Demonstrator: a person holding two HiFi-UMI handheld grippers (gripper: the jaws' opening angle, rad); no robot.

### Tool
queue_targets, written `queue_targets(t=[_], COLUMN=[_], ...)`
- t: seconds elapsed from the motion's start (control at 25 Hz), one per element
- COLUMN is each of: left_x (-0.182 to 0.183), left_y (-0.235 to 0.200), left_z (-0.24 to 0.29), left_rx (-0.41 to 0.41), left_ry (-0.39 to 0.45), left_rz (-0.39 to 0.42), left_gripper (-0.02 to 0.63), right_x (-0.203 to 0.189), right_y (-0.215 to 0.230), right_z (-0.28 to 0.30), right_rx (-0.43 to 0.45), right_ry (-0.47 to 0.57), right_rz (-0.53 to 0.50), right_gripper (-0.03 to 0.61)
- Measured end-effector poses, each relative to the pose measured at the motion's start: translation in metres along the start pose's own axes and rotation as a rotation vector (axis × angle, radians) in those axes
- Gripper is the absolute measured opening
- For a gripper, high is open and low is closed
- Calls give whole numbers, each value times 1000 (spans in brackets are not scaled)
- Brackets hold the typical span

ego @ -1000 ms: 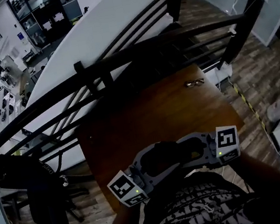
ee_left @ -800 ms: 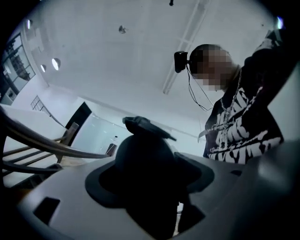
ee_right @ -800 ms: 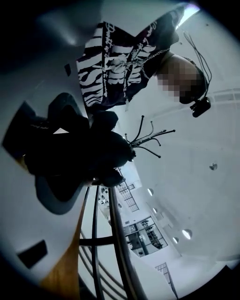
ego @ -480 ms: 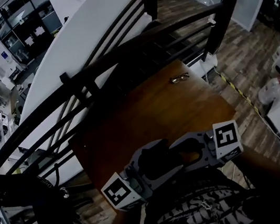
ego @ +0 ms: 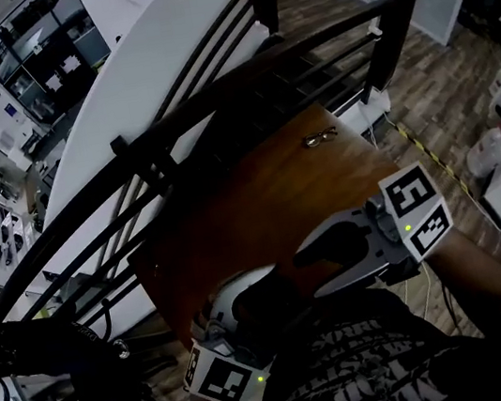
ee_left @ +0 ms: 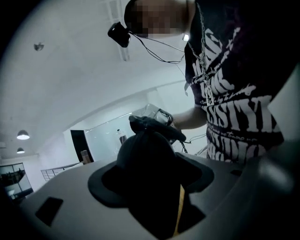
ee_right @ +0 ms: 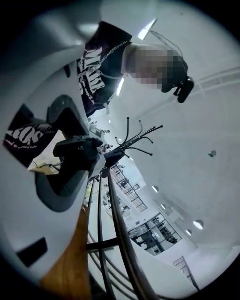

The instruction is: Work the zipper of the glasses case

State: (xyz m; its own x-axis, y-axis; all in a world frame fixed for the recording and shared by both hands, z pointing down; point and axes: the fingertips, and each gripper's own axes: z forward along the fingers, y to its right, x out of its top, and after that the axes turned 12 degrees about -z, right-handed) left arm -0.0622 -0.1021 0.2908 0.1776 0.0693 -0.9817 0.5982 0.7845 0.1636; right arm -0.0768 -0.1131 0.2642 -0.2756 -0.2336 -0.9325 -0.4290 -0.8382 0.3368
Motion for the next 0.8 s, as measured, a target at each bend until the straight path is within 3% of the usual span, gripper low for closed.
queue_targets(t=[0.16, 0.24, 0.32, 0.44, 0.56, 0.64, 0.8], left_x=[-6, -2, 6, 12, 11, 8, 13], left_y=[-1, -7, -8, -1, -11, -18, -2], left_z=[14, 19, 24, 43, 46, 40, 58], left_rx=[44, 77, 96, 123, 210, 285, 339], left_ry=[-67, -60, -47, -46, -90, -133, -172], left_rz=[25, -6, -39, -42, -60, -71, 13], left_gripper=[296, 296, 296, 296, 296, 296, 296], right_x=[-9, -2, 3, -6, -18, -15, 4], right_y=[-2, -4, -8, -6, -11, -16, 0], right_z=[11, 0, -20, -47, -65, -76, -84], right_rx=[-2, -31, -27, 19, 106, 157, 120], right_ry=[-70, -36, 13, -38, -121, -100, 5], right_rz=[-128, -237, -267, -261, -307, -334, -320], right_gripper=[207, 137, 14, 12, 12, 12, 17])
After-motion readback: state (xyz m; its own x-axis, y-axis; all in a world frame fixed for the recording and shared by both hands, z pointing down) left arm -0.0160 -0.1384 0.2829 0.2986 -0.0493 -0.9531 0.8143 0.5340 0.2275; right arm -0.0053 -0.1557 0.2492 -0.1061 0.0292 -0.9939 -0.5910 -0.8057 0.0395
